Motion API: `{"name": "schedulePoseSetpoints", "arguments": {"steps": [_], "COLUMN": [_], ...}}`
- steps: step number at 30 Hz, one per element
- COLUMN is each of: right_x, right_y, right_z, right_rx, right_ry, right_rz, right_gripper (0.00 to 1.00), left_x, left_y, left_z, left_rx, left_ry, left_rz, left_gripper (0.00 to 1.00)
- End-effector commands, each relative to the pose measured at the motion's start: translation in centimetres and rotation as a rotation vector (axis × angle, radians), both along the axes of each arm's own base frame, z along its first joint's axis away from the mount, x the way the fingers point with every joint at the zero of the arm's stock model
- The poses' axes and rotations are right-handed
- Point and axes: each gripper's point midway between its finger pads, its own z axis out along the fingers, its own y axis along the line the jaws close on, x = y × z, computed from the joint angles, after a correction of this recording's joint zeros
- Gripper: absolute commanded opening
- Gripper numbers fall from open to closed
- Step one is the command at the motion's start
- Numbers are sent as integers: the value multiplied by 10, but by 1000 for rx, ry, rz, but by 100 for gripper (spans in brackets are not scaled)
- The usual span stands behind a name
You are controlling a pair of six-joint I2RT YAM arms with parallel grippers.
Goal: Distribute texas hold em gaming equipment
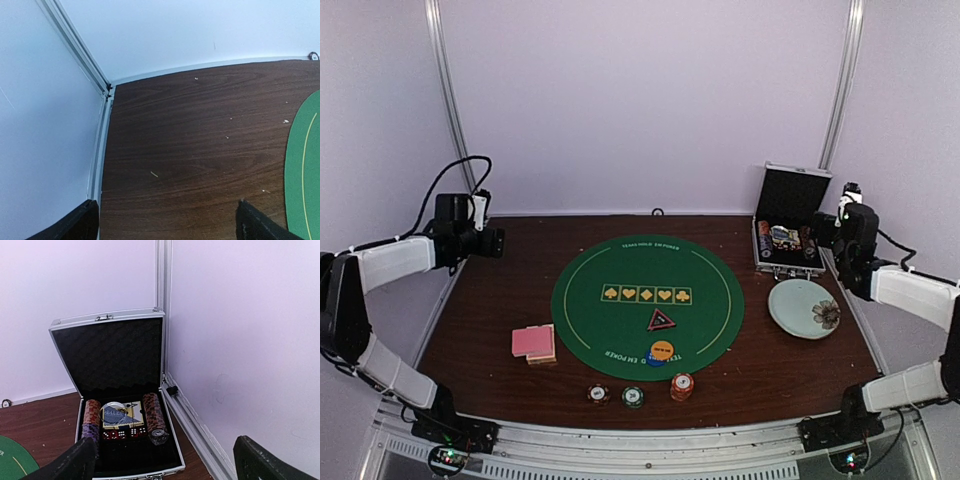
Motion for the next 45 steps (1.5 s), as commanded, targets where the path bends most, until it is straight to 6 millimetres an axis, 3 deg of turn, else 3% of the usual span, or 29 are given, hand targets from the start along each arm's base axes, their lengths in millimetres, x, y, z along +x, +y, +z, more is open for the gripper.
{"name": "schedulePoseSetpoints", "arguments": {"steps": [1,2,5,8,14,18,23,29,37,45], "right_x": [-16,-18,-16,-2,2,1,-2,-16,-36,-57], "right_y": [-12,-13,-8,31,106,153,213,280,327,337], "right_z": [-12,-10,-10,-4,-9,-14,-34,-79,-117,-139], "right_rx": [140,205,386,409,299,254,168,126,91,68], "right_ry": [104,104,129,185,334,386,490,657,788,892], "right_rz": [-108,-115,-56,152,360,441,536,716,845,918], "right_gripper": [100,100,99,100,99,99,99,100,100,100], "left_x": [-16,-14,-17,-23,-35,-33,-34,-40,-48,-58], "left_y": [-7,-7,-7,-8,-14,-10,-15,-21,-34,-45], "left_z": [3,14,19,24,35,35,30,17,11,8], "left_rx": [-5,4,32,23,-8,-21,-65,-86,-140,-181], "left_ry": [210,219,293,333,385,424,461,504,529,555], "left_rz": [-68,-79,-101,-131,-194,-180,-207,-244,-301,-358], "left_gripper": [98,97,97,97,97,97,97,97,97,97]}}
